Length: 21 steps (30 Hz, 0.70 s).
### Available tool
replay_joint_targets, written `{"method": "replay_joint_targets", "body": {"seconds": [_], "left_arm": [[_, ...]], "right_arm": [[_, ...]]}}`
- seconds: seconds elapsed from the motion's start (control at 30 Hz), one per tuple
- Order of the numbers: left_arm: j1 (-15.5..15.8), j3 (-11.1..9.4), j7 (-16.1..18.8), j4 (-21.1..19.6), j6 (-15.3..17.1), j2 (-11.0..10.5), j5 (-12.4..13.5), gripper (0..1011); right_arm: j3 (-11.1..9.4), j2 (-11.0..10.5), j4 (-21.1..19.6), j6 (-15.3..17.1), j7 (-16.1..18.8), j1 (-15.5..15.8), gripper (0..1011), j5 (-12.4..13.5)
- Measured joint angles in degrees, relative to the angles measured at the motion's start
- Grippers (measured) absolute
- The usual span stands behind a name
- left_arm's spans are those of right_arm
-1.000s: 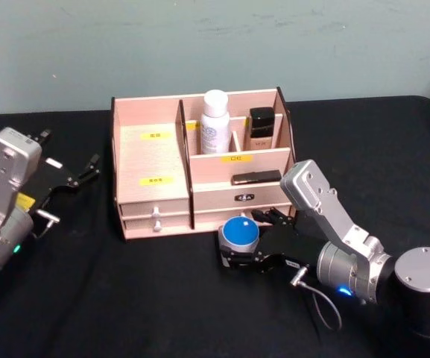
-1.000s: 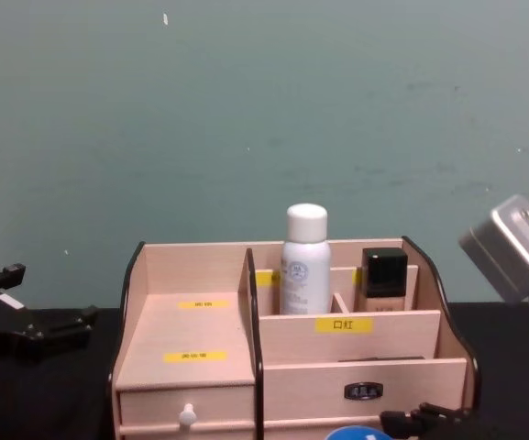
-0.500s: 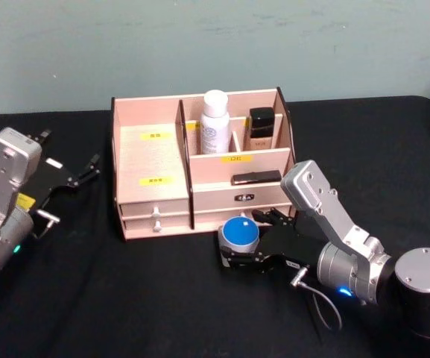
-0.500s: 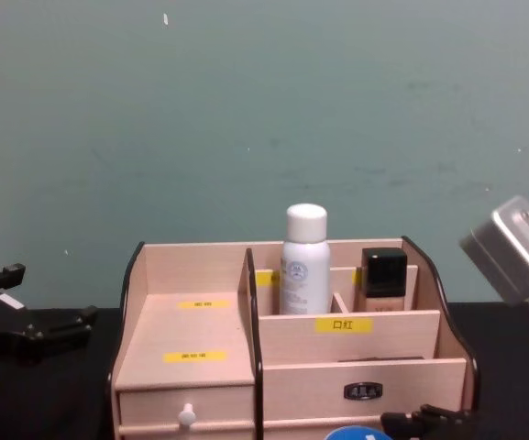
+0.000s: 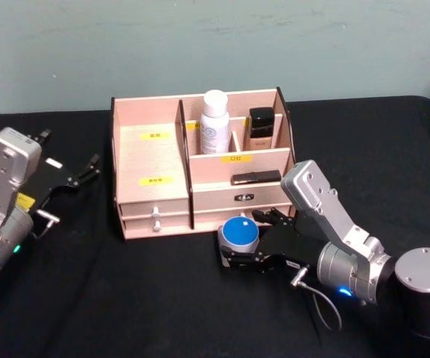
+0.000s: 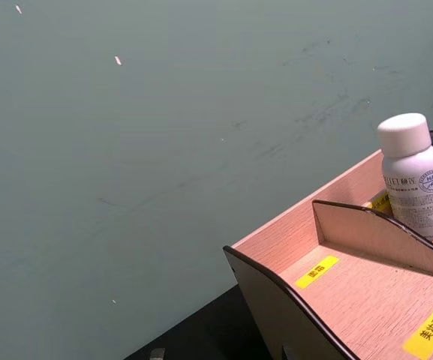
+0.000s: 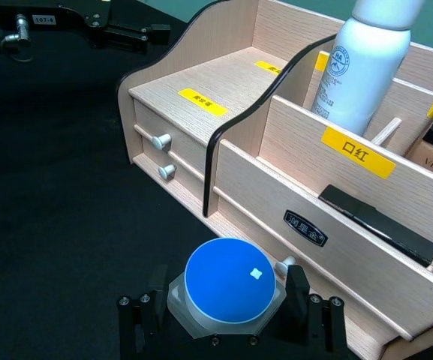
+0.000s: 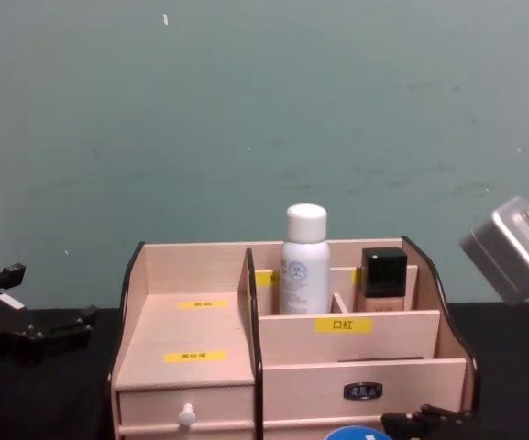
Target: Pick up the facial cleanser and watermelon frost from the table and place them into the tiered storage box.
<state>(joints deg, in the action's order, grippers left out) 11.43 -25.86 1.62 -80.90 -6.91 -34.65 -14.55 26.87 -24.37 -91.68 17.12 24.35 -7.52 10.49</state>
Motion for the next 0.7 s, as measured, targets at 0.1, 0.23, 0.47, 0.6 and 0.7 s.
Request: {"method": "replay_joint_targets", "body": {"seconds": [0.1,0.23,0.47,0.6,0.7], "left_arm": [[0.0,0.0,0.0,0.0,0.0,0.0,0.0,1010],[0.0,0.0,0.0,0.0,0.0,0.0,0.0,1010],[0.0,0.0,0.0,0.0,0.0,0.0,0.0,1010],[0.0,0.0,0.0,0.0,0.0,0.0,0.0,1010],[0.0,0.0,0.0,0.0,0.0,0.0,0.0,1009]], "right_arm": [[0.0,0.0,0.0,0.0,0.0,0.0,993,0.0],[0.0,0.0,0.0,0.0,0.0,0.0,925,0.0],[0.0,0.0,0.0,-0.1,0.0,0.0,742,0.0],[0.0,0.0,0.0,-0.1,0.0,0.0,722,0.0],[0.0,0.0,0.0,-0.1,0.0,0.0,722,0.0]]}}
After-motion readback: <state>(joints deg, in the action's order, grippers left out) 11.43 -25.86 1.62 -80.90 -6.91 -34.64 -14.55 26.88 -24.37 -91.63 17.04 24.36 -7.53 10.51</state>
